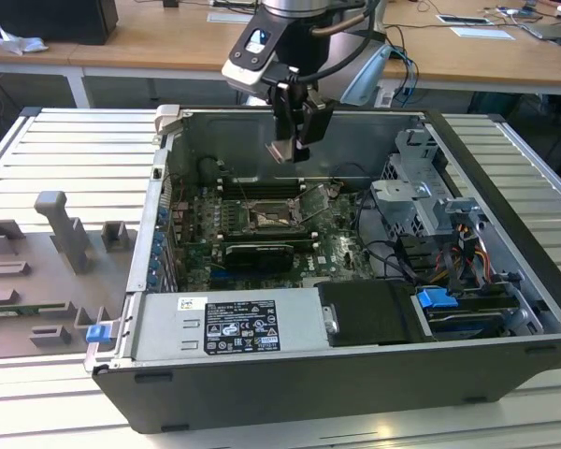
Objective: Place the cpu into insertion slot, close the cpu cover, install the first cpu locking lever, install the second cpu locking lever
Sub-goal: 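Place the cpu into insertion slot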
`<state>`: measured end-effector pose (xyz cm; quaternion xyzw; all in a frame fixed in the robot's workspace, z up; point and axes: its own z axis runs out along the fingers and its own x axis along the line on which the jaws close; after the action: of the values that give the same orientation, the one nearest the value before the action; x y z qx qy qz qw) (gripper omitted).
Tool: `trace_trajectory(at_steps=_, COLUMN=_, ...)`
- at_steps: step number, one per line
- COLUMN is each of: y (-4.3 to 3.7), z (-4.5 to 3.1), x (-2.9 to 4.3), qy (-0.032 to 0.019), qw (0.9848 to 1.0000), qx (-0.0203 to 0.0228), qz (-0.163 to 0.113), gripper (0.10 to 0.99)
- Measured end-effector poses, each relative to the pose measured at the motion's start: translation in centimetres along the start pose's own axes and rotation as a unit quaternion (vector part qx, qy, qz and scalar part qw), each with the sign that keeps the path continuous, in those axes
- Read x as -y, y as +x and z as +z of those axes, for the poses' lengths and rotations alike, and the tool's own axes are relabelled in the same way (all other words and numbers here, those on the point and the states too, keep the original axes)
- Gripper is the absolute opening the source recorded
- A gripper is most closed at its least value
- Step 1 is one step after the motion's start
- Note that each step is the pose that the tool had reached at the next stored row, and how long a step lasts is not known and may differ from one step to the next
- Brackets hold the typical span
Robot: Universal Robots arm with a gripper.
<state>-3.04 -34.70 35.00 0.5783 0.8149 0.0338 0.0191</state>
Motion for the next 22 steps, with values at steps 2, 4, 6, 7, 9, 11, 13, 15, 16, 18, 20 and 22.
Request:
trace_trajectory(at_steps=2, y=0.0, z=0.08, x=0.01, qy=0.0, qw=1.0, qx=0.0006, qz=0.005, gripper=0.529)
trace_trajectory(at_steps=4, y=0.0, z=0.13, x=0.01, qy=0.0001, qw=1.0, qx=0.001, qz=0.007, gripper=0.529)
trace_trajectory(at_steps=6, y=0.0, z=0.24, x=0.02, qy=0.0001, qw=0.9999, qx=0.0017, qz=0.014, gripper=0.529)
trace_trajectory(at_steps=7, y=0.0, z=0.28, x=0.02, qy=0.0001, qw=0.9999, qx=0.002, qz=0.017, gripper=0.529)
trace_trajectory(at_steps=9, y=0.0, z=0.33, x=0.02, qy=0.0001, qw=0.9998, qx=0.0023, qz=0.02, gripper=0.529)
trace_trajectory(at_steps=11, y=0.0, z=0.37, x=0.03, qy=0.0001, qw=0.9997, qx=0.0026, qz=0.022, gripper=0.529)
trace_trajectory(at_steps=13, y=0.0, z=0.44, x=0.03, qy=0.0001, qw=0.9996, qx=0.003, qz=0.027, gripper=0.529)
trace_trajectory(at_steps=15, y=0.0, z=0.5, x=0.04, qy=0.0001, qw=0.9995, qx=0.0035, qz=0.031, gripper=0.529)
trace_trajectory(at_steps=16, y=0.0, z=0.53, x=0.04, qy=0.0001, qw=0.9995, qx=0.0037, qz=0.032, gripper=0.529)
trace_trajectory(at_steps=18, y=-0.01, z=0.66, x=0.05, qy=0.0002, qw=0.9993, qx=0.0043, qz=0.036, gripper=0.529)
trace_trajectory(at_steps=20, y=-0.01, z=0.75, x=0.06, qy=0.0003, qw=0.9992, qx=0.0048, qz=0.039, gripper=0.529)
trace_trajectory(at_steps=22, y=-0.01, z=0.85, x=0.07, qy=0.0004, qw=0.9991, qx=0.0053, qz=0.043, gripper=0.529)
